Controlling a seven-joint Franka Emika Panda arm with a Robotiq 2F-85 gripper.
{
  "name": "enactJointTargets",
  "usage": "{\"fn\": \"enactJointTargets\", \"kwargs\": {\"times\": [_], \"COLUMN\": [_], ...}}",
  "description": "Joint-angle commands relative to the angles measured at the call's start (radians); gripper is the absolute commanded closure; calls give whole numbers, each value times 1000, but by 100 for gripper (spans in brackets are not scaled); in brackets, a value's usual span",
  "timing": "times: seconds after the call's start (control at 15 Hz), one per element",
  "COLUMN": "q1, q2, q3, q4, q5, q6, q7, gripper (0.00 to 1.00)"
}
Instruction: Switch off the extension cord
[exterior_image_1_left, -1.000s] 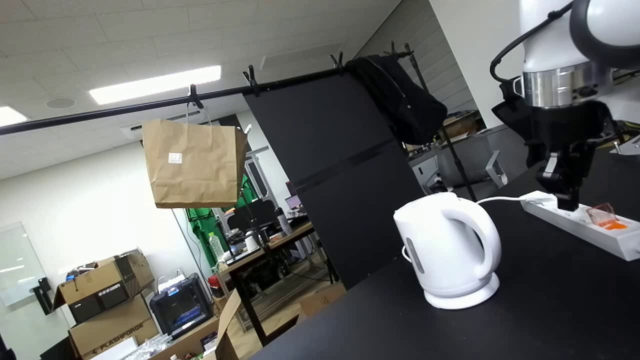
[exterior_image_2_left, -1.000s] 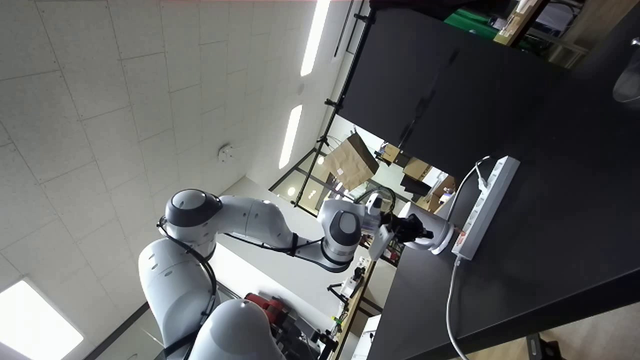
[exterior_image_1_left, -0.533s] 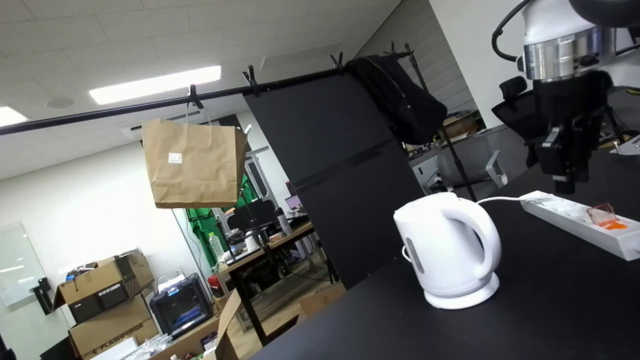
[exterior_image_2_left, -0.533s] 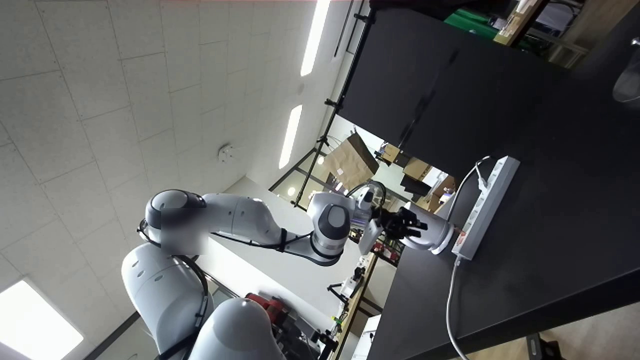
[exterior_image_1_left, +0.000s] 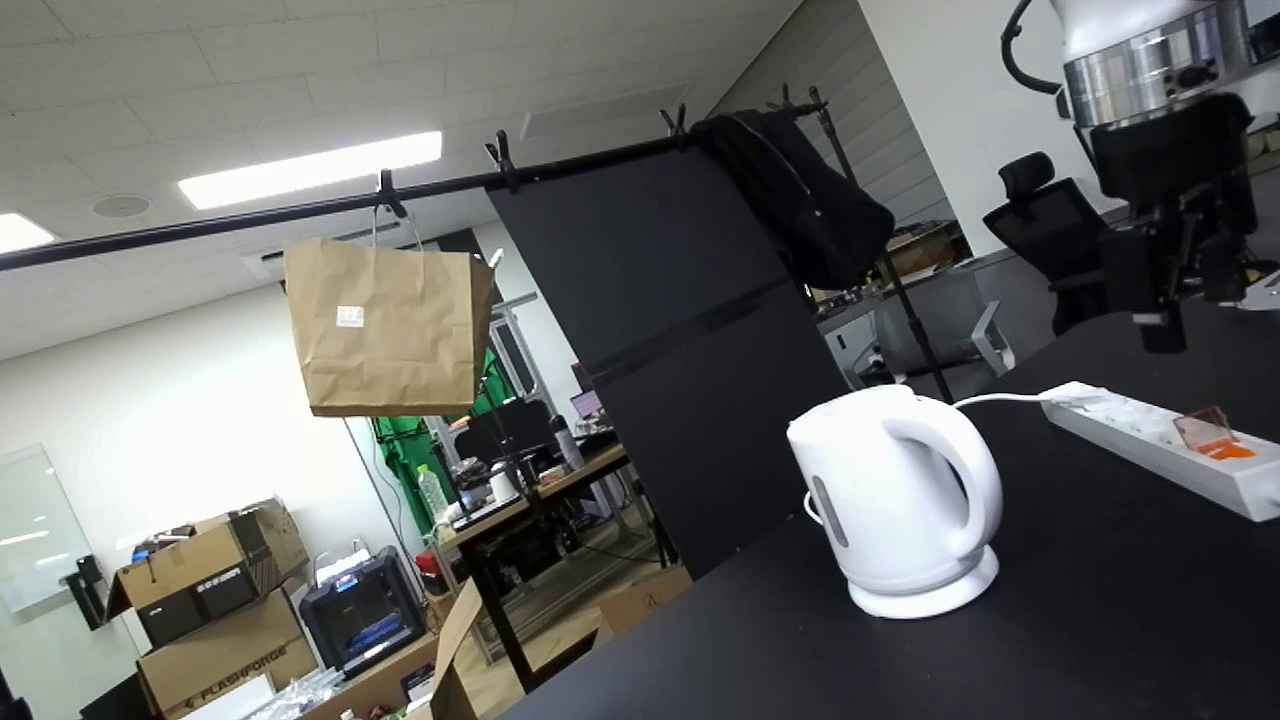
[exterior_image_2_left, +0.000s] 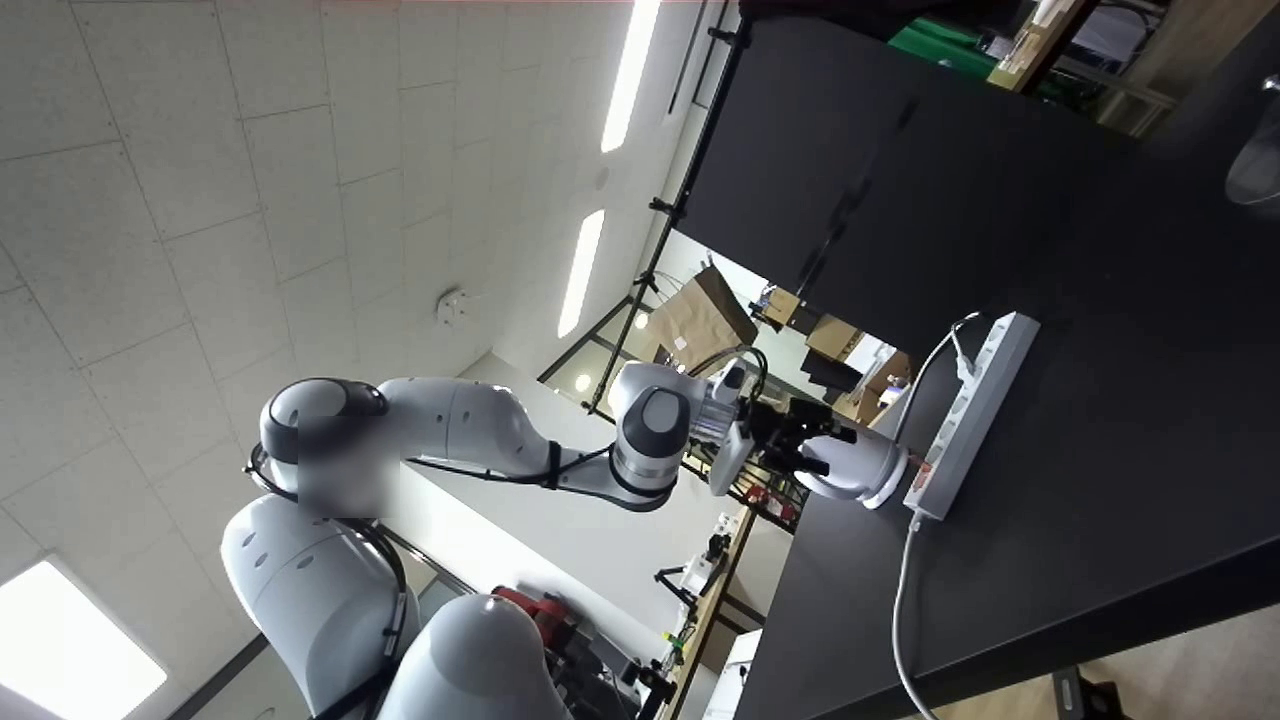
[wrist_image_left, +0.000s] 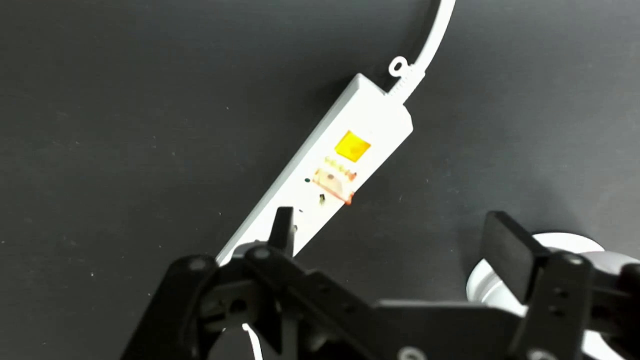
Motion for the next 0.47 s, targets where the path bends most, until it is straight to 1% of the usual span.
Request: {"fn": "enactJointTargets", "kwargs": {"times": [0.0,0.4], "q1": [-153,-153], "q2": [-20,-26], "q3": [133,131], "q4": [1,1], "q5": [-98,-107], "q6": [-15,-31], "q7": [65,64], "gripper": [0,0]}}
